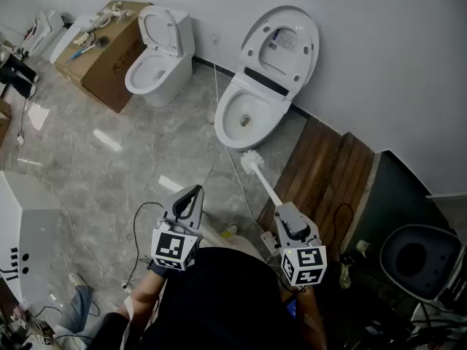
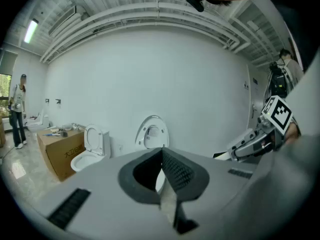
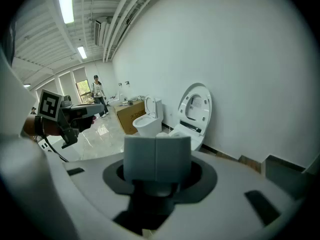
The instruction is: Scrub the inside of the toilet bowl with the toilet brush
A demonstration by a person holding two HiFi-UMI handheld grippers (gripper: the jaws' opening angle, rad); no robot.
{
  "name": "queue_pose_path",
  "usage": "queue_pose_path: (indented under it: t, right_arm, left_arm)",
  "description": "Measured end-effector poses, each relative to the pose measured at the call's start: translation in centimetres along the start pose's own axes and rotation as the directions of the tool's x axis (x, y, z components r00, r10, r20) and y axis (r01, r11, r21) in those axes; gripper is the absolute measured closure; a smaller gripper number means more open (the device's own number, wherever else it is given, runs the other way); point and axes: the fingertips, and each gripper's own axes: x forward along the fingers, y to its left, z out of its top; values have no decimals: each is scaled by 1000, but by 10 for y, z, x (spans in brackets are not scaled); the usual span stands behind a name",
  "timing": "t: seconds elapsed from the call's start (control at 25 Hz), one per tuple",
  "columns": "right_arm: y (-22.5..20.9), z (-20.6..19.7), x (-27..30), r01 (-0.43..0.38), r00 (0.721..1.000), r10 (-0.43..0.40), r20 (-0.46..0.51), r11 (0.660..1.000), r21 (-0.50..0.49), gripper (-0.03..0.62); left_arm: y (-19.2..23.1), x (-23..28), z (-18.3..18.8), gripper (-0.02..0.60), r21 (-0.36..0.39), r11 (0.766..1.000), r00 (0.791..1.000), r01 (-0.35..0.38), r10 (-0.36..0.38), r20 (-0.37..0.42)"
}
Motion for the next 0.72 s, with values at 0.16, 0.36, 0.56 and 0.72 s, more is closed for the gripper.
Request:
queue_pose_path:
  t: [0.16, 0.36, 0.56, 0.72]
  right_arm:
    - [-6, -1, -4, 7, 1000, -7, 14, 1000, -18, 441]
    - [-19, -8, -9, 25, 1000, -25, 17, 999, -24, 439]
    - [-22, -10, -10, 54, 998, -52, 23, 993, -101, 439]
    - [-22, -13, -9, 57, 998, -55, 21, 990, -129, 439]
  left_arm:
    - [-10, -1, 1, 571, 15, 1000, 1000, 1, -1, 3]
    - [-22, -1, 0, 571, 30, 1000, 1000, 0, 0, -5]
    - [-27, -6, 2, 571, 60, 998, 1000, -7, 7, -9]
    - [-27, -6, -1, 571, 50, 999, 1000, -16, 16, -11]
